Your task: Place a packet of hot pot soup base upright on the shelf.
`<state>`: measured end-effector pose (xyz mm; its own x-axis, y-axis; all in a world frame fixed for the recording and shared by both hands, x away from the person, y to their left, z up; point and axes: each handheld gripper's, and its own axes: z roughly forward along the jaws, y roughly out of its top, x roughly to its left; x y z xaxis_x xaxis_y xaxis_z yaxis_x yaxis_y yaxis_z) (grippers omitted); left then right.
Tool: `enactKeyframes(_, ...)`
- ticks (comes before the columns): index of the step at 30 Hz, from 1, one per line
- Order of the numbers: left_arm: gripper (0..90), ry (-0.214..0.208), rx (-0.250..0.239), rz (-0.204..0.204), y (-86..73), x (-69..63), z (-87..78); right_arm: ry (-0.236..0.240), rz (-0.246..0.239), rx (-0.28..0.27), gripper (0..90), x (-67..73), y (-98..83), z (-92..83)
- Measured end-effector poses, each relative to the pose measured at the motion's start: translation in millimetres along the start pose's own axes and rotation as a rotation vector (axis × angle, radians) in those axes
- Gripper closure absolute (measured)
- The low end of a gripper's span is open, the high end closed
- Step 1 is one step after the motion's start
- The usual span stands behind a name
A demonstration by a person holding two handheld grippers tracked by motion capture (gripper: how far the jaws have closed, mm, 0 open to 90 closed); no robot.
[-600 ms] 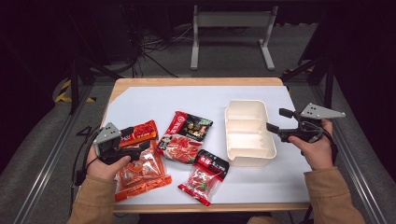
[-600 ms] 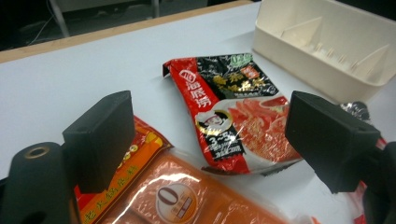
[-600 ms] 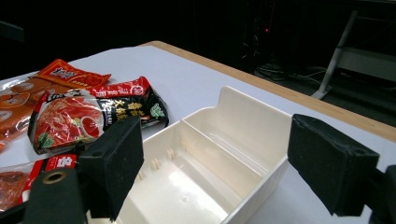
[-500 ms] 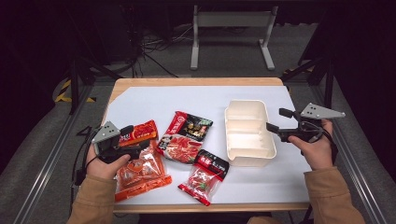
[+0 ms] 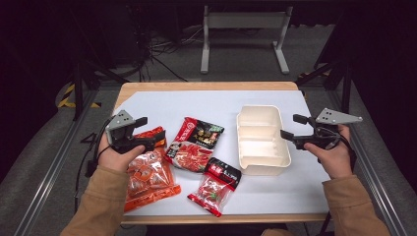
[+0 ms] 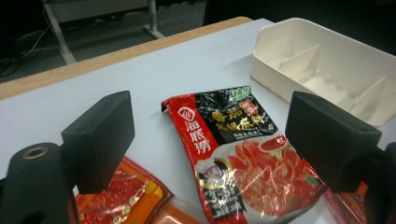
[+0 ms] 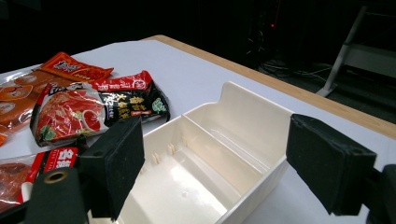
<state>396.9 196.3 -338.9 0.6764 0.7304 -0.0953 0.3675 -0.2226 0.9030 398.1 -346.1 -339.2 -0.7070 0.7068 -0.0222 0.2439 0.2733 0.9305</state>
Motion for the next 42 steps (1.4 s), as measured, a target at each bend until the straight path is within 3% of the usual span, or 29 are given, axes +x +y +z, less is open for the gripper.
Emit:
enactKeyframes(12, 15.5, -0.012, -0.013, -0.003, 21.0, 6.2, 27.6, 0.003, 0.006, -0.004, 19.4, -2.6, 3.1, 3.5)
enactKeyframes(23, 16.8, -0.038, 0.006, 0.000, 35.9, 14.7, 60.3, -0.023, 0.022, -0.012, 21.2, -5.0, -2.2, 0.6)
enactKeyframes(27, 18.8, -0.040, 0.030, 0.014, 37.1, 15.3, 69.8, -0.030, 0.016, -0.009, 26.4, -3.9, -4.3, -1.9)
enactKeyframes(32, 23.5, -0.046, 0.047, 0.003, 37.2, 20.0, 84.4, -0.034, 0.012, -0.008, 31.1, -3.6, -7.7, -7.9)
enactKeyframes(35, 25.5, -0.032, 0.072, -0.008, 34.8, 25.1, 94.3, -0.030, 0.008, -0.006, 34.9, -3.3, -9.8, -11.7)
enactKeyframes(42, 29.6, -0.052, 0.088, -0.061, 25.9, 39.1, 116.2, -0.026, 0.006, -0.010, 37.5, -4.5, -13.0, -17.9)
